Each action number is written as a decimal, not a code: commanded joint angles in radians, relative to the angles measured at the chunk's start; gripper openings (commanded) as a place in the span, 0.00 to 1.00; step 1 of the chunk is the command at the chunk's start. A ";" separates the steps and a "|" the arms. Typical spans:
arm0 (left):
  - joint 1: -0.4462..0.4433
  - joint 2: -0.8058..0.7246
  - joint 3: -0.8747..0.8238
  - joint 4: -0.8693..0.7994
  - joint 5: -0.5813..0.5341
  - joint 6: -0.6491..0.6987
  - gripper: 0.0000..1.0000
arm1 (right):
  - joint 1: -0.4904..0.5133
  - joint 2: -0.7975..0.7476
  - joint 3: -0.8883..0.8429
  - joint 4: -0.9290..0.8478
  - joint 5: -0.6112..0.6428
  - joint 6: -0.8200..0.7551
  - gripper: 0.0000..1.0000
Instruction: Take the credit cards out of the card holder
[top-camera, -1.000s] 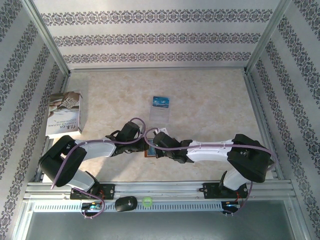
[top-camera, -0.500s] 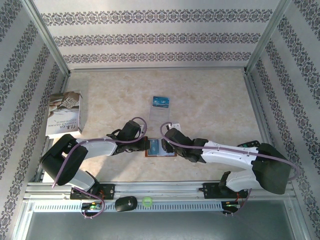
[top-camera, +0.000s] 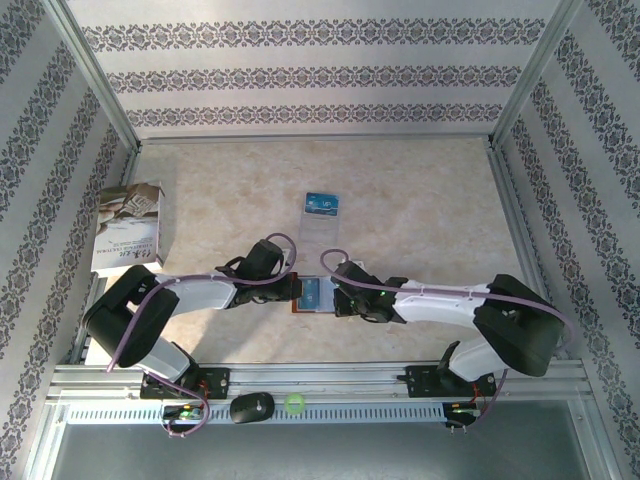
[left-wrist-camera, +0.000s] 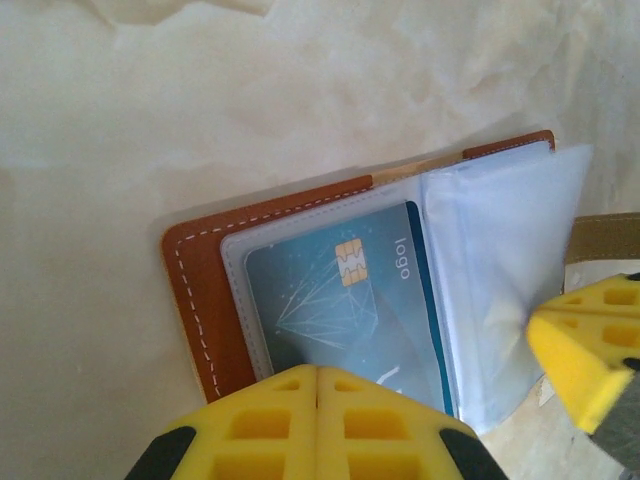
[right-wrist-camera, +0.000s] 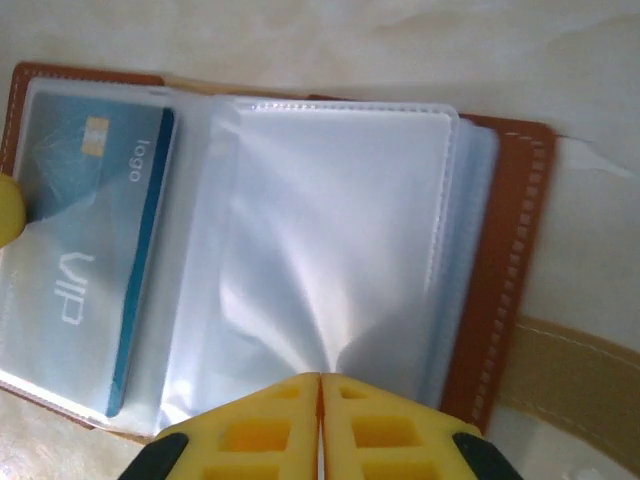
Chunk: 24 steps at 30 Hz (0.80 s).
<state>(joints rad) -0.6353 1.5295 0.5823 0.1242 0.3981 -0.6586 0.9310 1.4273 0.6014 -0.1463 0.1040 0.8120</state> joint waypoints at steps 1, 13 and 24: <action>-0.008 0.029 0.005 -0.044 -0.009 0.023 0.00 | -0.007 -0.036 -0.004 -0.129 0.109 0.067 0.09; -0.007 -0.097 0.022 -0.072 0.007 0.042 0.20 | -0.035 -0.074 0.130 -0.016 -0.196 -0.139 0.25; -0.009 -0.041 0.021 -0.107 -0.019 0.076 0.14 | -0.069 0.114 0.183 0.026 -0.283 -0.103 0.20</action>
<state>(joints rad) -0.6350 1.4574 0.5953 0.0513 0.3920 -0.6117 0.8711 1.5272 0.7547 -0.1303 -0.1493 0.7067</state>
